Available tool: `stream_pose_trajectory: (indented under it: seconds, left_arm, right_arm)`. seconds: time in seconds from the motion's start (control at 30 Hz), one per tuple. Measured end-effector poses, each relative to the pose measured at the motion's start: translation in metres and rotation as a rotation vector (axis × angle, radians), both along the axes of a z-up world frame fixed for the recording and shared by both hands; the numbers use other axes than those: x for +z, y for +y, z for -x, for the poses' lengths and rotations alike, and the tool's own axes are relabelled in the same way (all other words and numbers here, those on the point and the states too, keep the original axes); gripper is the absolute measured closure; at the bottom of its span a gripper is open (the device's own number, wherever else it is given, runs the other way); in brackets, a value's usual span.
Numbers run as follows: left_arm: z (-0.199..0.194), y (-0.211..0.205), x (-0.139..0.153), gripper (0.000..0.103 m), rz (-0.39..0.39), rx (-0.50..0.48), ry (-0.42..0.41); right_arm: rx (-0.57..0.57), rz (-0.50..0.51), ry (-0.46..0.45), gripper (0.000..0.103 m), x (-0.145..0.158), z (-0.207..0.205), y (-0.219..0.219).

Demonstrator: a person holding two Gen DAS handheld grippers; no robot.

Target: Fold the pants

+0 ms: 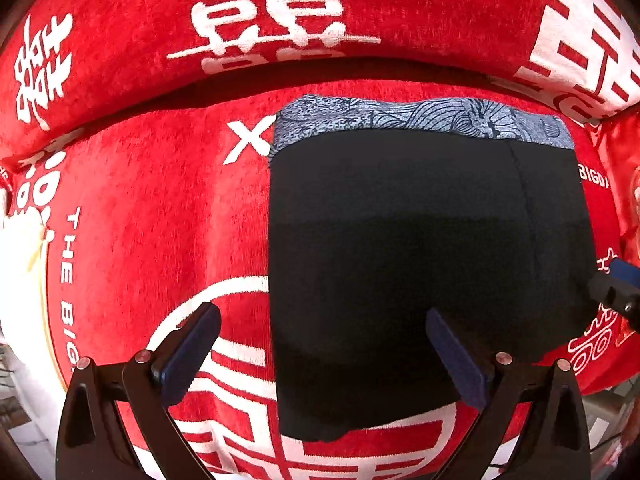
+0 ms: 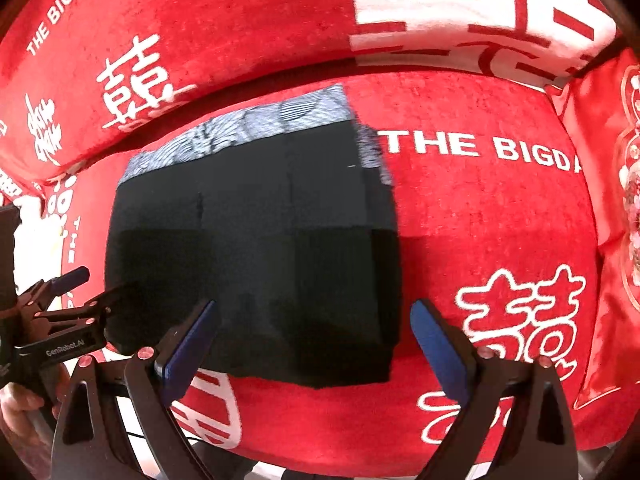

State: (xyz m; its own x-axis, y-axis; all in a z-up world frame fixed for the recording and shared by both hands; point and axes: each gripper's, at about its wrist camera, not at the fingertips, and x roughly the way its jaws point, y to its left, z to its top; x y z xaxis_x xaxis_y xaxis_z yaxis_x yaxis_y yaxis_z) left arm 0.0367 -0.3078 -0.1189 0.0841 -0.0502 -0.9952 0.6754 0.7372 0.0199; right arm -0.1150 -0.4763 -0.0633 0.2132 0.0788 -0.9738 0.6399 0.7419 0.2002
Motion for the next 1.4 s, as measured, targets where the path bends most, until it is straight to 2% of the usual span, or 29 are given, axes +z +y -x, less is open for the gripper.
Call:
stream_pose_trajectory:
  seconds: [0.17, 0.57, 0.8, 0.9, 1.07, 1.3, 1.4]
  left_arm:
    - [0.001, -0.006, -0.005, 0.000, -0.019, -0.010, -0.004]
    - [-0.003, -0.018, -0.011, 0.000, 0.010, -0.007, 0.000]
    - [-0.019, -0.015, -0.010, 0.000, 0.064, -0.010, 0.037]
    - [-0.031, -0.009, -0.009, 0.000, 0.110, -0.026, 0.070]
    - [-0.047, 0.003, -0.011, 0.000, 0.204, -0.054, 0.176]
    - [-0.059, 0.009, -0.030, 0.000, 0.282, -0.059, 0.279]
    - [-0.059, 0.002, -0.043, 0.000, 0.301, -0.069, 0.294]
  right_arm:
    - [-0.018, -0.006, -0.008, 0.005, -0.004, 0.008, -0.018]
    - [-0.020, -0.050, -0.010, 0.005, -0.018, 0.012, -0.052]
    - [-0.030, -0.104, -0.058, 0.005, -0.025, 0.019, -0.060]
    - [-0.036, -0.155, -0.104, 0.005, -0.028, 0.027, -0.069]
    - [-0.043, -0.295, -0.223, 0.005, -0.036, 0.032, -0.085]
    - [0.017, -0.492, -0.295, 0.005, -0.066, 0.016, -0.088]
    - [0.032, -0.579, -0.344, 0.005, -0.080, 0.008, -0.087]
